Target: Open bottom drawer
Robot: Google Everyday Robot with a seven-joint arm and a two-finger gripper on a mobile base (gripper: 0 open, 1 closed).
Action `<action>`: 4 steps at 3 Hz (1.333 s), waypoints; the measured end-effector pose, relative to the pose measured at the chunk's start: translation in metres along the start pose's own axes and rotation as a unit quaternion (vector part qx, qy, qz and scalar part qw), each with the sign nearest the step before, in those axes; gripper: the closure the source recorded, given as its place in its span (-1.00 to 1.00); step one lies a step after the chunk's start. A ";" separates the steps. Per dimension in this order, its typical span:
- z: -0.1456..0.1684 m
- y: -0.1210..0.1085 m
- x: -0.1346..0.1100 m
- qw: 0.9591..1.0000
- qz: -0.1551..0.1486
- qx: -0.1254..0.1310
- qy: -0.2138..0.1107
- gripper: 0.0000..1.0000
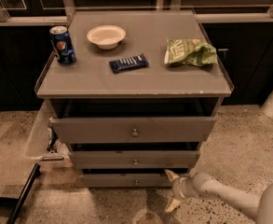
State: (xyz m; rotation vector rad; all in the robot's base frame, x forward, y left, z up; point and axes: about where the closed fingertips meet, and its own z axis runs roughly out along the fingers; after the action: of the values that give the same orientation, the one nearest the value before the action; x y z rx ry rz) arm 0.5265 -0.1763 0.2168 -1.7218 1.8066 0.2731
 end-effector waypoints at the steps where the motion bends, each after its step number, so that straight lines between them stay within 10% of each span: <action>1: 0.022 -0.003 0.010 1.000 -0.001 0.004 -0.001 -1.00; 4: 0.072 -0.049 0.033 0.999 -0.042 0.023 -0.002 -1.00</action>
Offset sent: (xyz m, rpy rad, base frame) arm 0.0444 -0.0041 -0.0334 -0.0198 -0.0950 -0.0086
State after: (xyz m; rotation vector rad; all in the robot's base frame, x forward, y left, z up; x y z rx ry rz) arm 0.5959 -0.1709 0.1545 -1.7583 1.7198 0.1989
